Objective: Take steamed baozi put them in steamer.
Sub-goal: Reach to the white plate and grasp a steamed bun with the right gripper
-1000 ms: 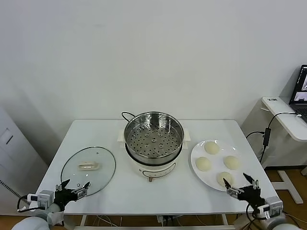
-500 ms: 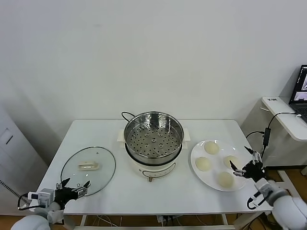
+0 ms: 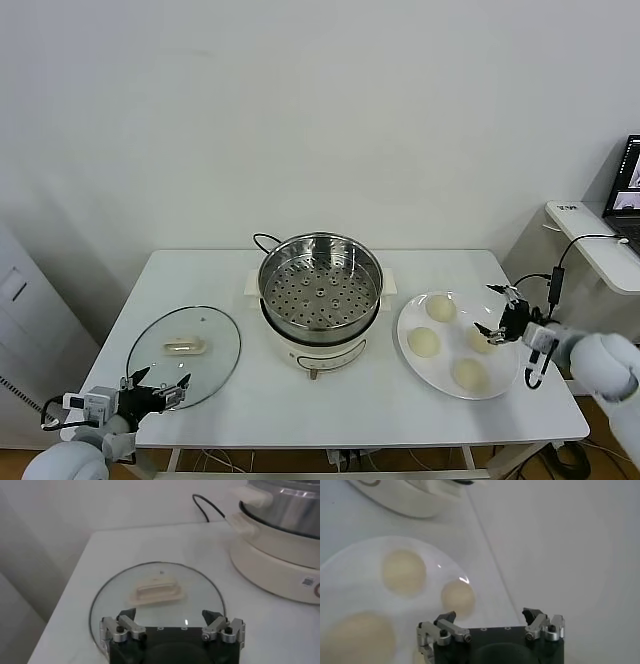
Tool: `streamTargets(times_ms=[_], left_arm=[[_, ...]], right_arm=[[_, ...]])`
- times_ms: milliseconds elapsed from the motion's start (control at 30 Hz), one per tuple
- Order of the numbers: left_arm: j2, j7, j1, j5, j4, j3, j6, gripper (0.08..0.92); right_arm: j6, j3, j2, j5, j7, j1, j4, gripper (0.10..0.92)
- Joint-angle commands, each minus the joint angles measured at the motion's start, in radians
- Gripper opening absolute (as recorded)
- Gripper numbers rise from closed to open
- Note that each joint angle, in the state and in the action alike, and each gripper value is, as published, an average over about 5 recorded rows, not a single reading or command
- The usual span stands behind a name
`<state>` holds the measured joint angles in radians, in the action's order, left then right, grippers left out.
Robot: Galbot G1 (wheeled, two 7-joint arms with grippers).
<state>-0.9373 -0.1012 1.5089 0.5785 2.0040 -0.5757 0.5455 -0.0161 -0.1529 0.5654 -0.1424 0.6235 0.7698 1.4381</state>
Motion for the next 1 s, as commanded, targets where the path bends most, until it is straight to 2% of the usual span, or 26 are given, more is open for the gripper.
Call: streamTargets(times_ms=[33, 200, 433, 667, 1000], left_arm=[[0.003, -0.001, -0.01, -0.006, 0.005, 0.001, 0.045, 0.823], [-0.001, -0.003, -0.015, -0.009, 0.016, 0.001, 0.078, 0.823], [0.0, -0.005, -0.019, -0.01, 0.017, 0.001, 0.094, 0.823], [0.004, -0.008, -0.028, -0.011, 0.015, 0.003, 0.1, 0.823], [0.002, -0.006, -0.021, -0.017, 0.031, 0.001, 0.105, 0.823]], right_arm=[[0.052, 0.535, -0.053, 0.086, 0.208, -0.559, -0.27, 0.823], [0.101, 0.73, 0.047, 0.067, 0.274, -0.744, -0.403, 0.823], [0.129, 0.851, 0.191, 0.019, 0.308, -0.851, -0.537, 0.823], [0.137, 0.883, 0.289, -0.013, 0.305, -0.853, -0.627, 0.823], [0.124, 0.87, 0.345, -0.041, 0.278, -0.804, -0.684, 0.823]])
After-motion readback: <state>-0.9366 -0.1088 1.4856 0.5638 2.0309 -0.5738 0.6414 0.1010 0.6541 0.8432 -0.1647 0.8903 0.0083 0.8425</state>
